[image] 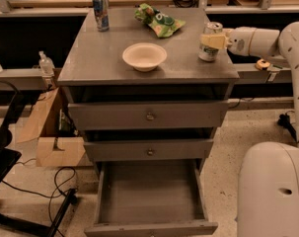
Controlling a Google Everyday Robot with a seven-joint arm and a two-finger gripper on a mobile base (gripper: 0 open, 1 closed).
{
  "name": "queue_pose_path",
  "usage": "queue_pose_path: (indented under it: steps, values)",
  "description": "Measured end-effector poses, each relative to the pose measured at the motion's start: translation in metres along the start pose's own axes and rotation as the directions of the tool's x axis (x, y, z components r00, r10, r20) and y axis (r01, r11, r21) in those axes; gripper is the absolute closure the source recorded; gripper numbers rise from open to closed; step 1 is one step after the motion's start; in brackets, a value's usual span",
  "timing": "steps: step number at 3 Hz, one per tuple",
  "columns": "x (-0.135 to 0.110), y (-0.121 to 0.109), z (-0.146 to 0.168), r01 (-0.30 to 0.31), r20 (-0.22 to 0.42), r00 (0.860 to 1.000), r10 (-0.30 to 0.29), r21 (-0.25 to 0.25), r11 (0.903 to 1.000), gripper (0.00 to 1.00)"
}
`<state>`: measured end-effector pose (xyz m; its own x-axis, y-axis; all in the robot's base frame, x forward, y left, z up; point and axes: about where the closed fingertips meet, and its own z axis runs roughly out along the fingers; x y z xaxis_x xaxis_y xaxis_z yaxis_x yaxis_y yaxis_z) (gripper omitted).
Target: Pick 7up can from bottom drawer and place on counter
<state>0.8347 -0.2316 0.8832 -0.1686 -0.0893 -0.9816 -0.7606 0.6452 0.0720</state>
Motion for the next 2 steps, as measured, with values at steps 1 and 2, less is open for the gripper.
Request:
queue_pose_path:
  steps: [1, 2]
  values:
    - [-0.0032, 0.0002, -0.0006, 0.0, 0.0, 1.0, 0.0, 0.0, 1.0, 0.51]
    - [-0.0022, 0.0017, 0.0034, -0.001, -0.001, 1.0, 0.001, -0.005, 1.0, 0.28]
